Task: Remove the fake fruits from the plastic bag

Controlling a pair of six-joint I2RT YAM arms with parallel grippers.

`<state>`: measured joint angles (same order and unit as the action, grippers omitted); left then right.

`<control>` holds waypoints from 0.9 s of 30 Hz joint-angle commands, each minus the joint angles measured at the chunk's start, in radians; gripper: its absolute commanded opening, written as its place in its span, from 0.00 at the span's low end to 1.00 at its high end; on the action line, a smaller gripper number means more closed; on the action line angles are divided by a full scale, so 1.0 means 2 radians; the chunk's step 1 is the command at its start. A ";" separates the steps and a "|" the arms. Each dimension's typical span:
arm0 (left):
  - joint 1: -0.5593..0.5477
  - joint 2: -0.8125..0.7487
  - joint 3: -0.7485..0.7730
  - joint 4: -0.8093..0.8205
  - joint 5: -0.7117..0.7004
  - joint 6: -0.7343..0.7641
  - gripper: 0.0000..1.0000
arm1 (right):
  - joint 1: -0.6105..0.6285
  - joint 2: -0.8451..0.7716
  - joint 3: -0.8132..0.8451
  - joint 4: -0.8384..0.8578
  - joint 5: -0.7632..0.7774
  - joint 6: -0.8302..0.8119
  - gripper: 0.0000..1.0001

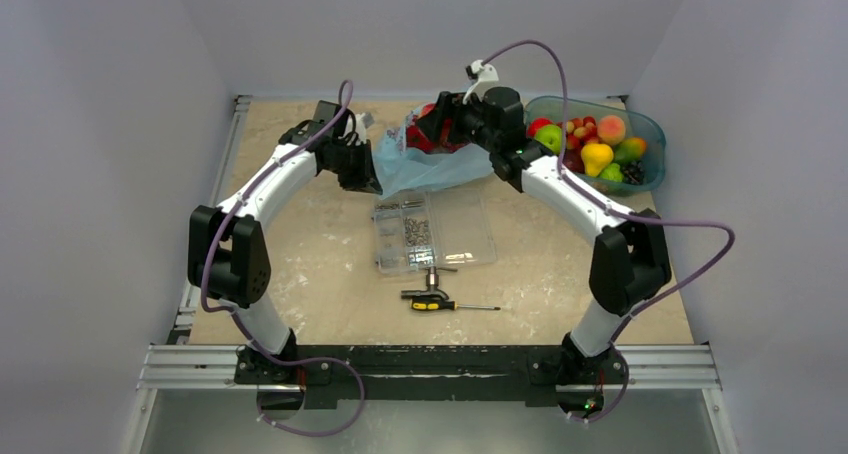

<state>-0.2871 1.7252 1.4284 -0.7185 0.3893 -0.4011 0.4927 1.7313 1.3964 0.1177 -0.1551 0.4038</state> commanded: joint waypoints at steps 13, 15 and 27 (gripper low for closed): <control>0.003 -0.016 0.004 0.023 0.030 -0.004 0.00 | -0.108 -0.039 -0.046 0.192 -0.266 0.219 0.17; 0.003 -0.021 0.002 0.037 0.044 -0.005 0.00 | -0.104 -0.014 -0.025 0.189 -0.294 0.236 0.17; 0.015 -0.026 -0.021 0.090 0.086 -0.017 0.00 | -0.017 0.083 -0.039 0.450 -0.360 0.473 0.18</control>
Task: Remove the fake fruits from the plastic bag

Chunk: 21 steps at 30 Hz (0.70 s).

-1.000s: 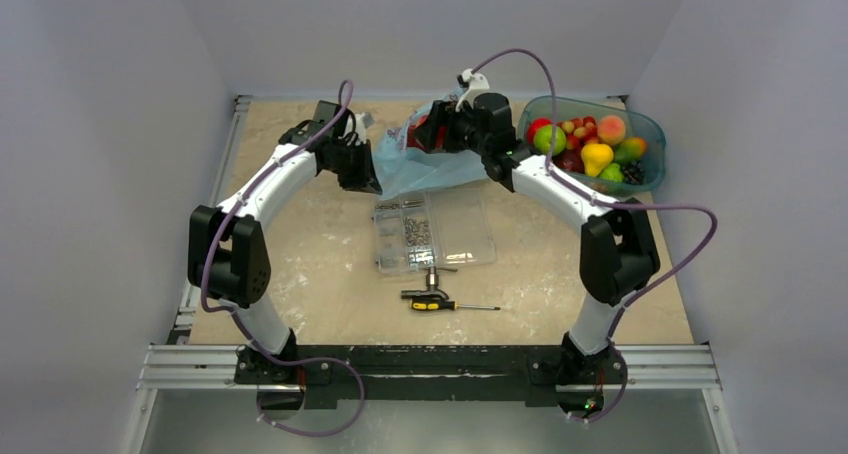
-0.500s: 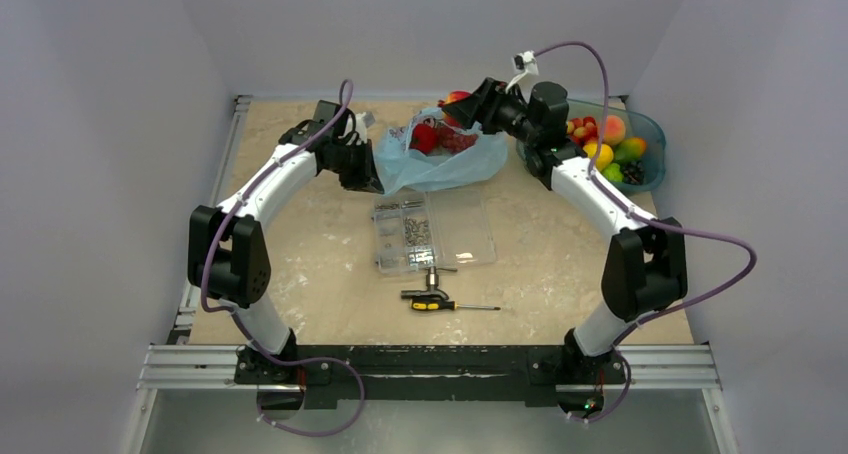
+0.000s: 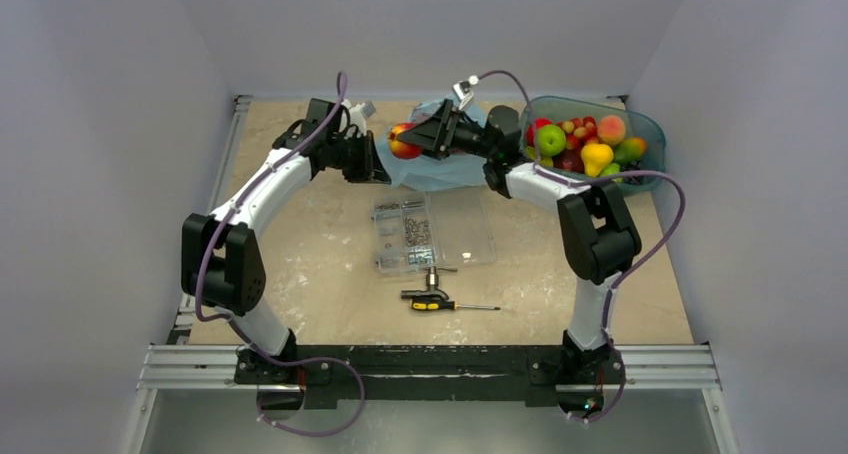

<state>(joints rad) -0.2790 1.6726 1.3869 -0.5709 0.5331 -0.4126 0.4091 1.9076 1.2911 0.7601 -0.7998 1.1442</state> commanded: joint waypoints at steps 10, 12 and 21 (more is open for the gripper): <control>0.015 0.016 0.007 0.003 0.013 -0.022 0.00 | 0.010 -0.053 0.037 0.146 -0.064 0.167 0.17; 0.017 0.014 0.007 0.001 0.011 -0.022 0.00 | 0.007 -0.056 0.037 0.160 -0.055 0.202 0.18; 0.021 0.003 0.000 0.024 0.026 -0.026 0.00 | 0.018 -0.036 -0.033 0.389 0.063 0.516 0.18</control>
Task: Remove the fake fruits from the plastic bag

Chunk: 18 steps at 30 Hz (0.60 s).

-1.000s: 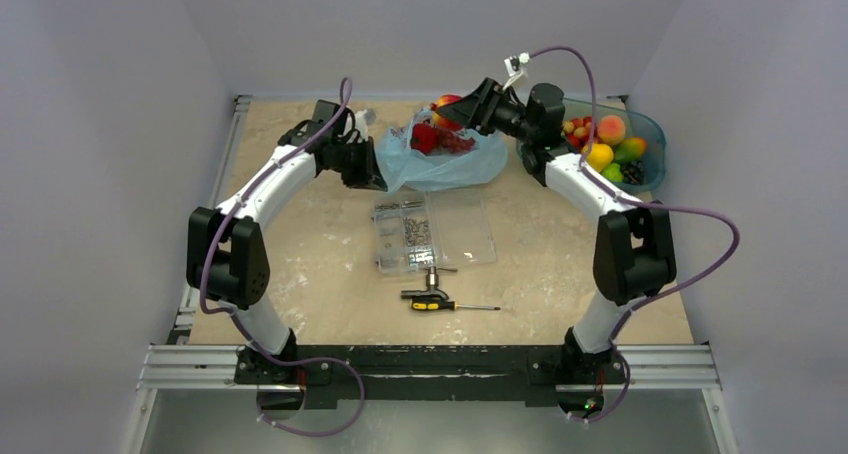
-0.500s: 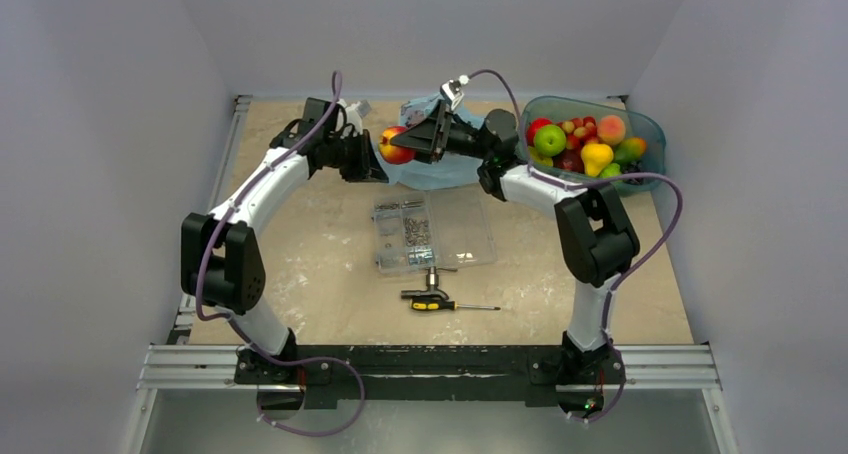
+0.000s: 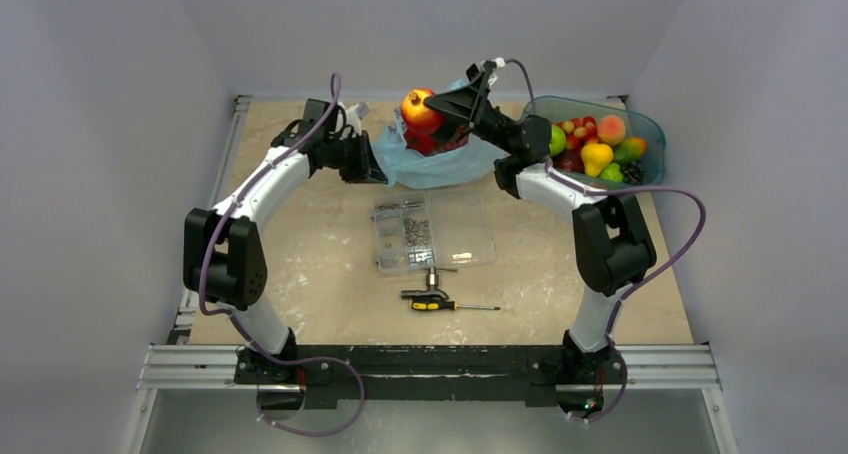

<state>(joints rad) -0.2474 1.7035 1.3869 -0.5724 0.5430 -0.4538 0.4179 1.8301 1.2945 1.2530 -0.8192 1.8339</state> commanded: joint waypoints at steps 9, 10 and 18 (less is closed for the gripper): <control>0.016 -0.020 -0.037 0.183 0.104 -0.100 0.00 | 0.057 0.025 -0.091 0.188 0.072 0.200 0.18; 0.021 -0.017 -0.034 0.177 0.103 -0.102 0.00 | 0.054 0.021 -0.090 0.188 0.061 0.189 0.17; 0.059 -0.010 0.040 0.079 0.043 -0.083 0.00 | -0.006 -0.060 -0.035 -0.030 -0.016 -0.001 0.17</control>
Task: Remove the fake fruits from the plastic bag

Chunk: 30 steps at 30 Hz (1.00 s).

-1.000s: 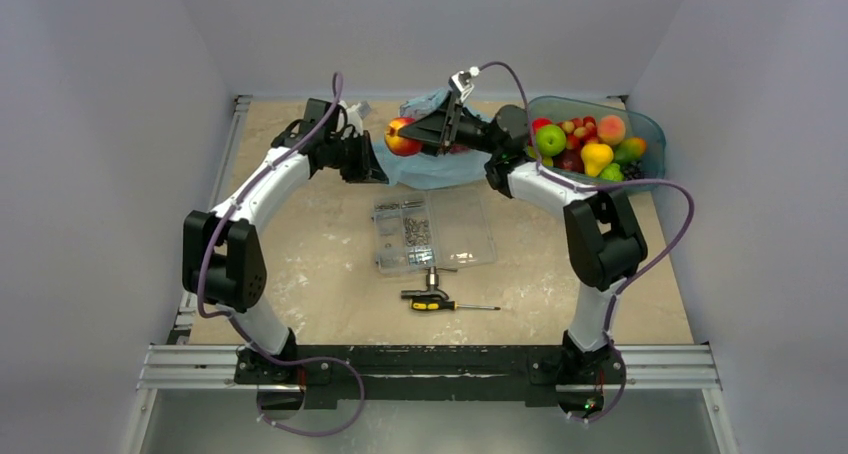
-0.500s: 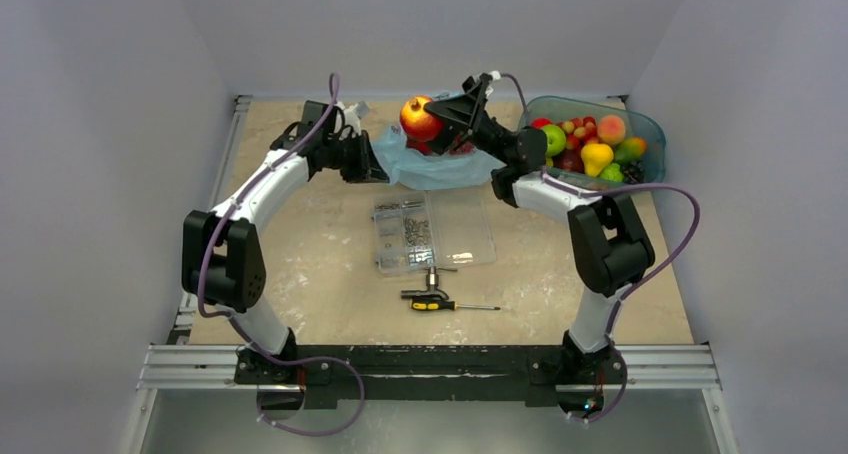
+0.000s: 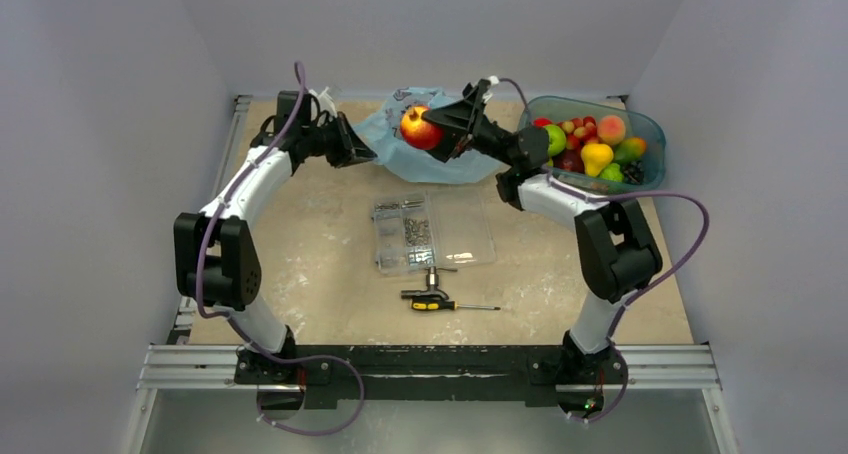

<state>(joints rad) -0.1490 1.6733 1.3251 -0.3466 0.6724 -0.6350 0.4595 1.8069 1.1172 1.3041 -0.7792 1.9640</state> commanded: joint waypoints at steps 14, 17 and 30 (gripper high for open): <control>0.018 0.078 0.325 -0.136 -0.088 0.102 0.00 | -0.194 -0.089 0.089 -0.229 -0.041 -0.194 0.16; 0.020 0.081 0.343 -0.146 -0.097 0.111 0.00 | -0.258 -0.085 0.076 -0.322 -0.015 -0.284 0.15; 0.020 0.013 0.181 -0.132 -0.075 0.078 0.00 | -0.335 -0.038 0.210 -0.750 0.452 -0.764 0.18</control>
<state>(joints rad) -0.1162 1.7962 1.7763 -0.6239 0.5022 -0.4557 -0.2207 1.7210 1.4467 0.0273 -0.2855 0.7597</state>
